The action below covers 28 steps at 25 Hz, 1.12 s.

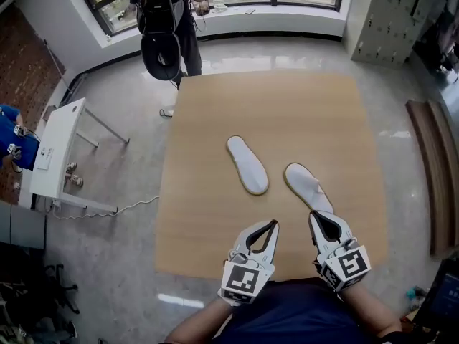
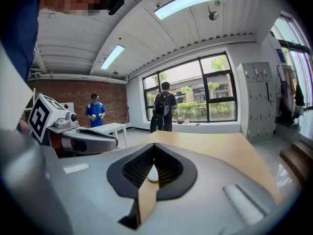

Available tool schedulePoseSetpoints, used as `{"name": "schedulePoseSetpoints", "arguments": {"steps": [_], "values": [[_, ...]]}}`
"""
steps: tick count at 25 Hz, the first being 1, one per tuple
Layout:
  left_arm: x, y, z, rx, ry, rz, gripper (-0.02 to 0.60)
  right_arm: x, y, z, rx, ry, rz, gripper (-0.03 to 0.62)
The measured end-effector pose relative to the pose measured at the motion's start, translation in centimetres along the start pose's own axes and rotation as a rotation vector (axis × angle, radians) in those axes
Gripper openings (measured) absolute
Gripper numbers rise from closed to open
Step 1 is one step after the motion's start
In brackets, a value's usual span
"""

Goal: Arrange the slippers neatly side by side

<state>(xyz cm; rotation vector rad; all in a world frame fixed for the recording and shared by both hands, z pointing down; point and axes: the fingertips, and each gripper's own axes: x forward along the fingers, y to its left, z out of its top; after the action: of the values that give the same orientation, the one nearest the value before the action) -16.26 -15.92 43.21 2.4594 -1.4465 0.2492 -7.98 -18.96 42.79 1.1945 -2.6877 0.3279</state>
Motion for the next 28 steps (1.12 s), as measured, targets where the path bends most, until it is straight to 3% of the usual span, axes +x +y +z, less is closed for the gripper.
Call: {"name": "schedulePoseSetpoints", "arguments": {"steps": [4, 8, 11, 14, 15, 16, 21, 25, 28], "values": [[2.5, 2.0, -1.4, 0.067, 0.041, -0.038, 0.005, 0.4, -2.5, -1.3, 0.002, 0.058, -0.063, 0.006], [4.3, 4.6, -4.0, 0.121, 0.079, -0.03, 0.005, 1.3, -4.9, -4.0, -0.018, 0.088, -0.074, 0.006], [5.5, 6.0, -5.1, 0.204, 0.135, -0.018, 0.005, 2.2, -6.6, -6.4, -0.074, 0.155, -0.068, 0.006], [6.9, 7.9, -6.7, 0.312, 0.223, -0.04, 0.012, 4.2, -7.6, -8.5, -0.134, 0.227, -0.023, 0.006], [7.3, 8.6, -7.5, 0.344, 0.256, -0.052, 0.068, 4.8, -7.9, -9.4, -0.148, 0.25, -0.007, 0.006], [7.8, 9.3, -8.2, 0.373, 0.284, -0.061, 0.077, 5.2, -8.1, -10.2, -0.159, 0.271, 0.008, 0.006], [10.2, 13.4, -11.5, 0.519, 0.397, -0.077, 0.066, 7.1, -8.9, -13.1, -0.206, 0.336, 0.063, 0.006], [12.3, 15.1, -14.3, 0.676, 0.501, -0.167, 0.065, 8.5, -9.6, -15.6, -0.247, 0.394, 0.128, 0.006], [13.8, 16.8, -16.2, 0.751, 0.596, -0.246, 0.05, 9.8, -10.7, -17.2, -0.268, 0.441, 0.166, 0.006]]}}
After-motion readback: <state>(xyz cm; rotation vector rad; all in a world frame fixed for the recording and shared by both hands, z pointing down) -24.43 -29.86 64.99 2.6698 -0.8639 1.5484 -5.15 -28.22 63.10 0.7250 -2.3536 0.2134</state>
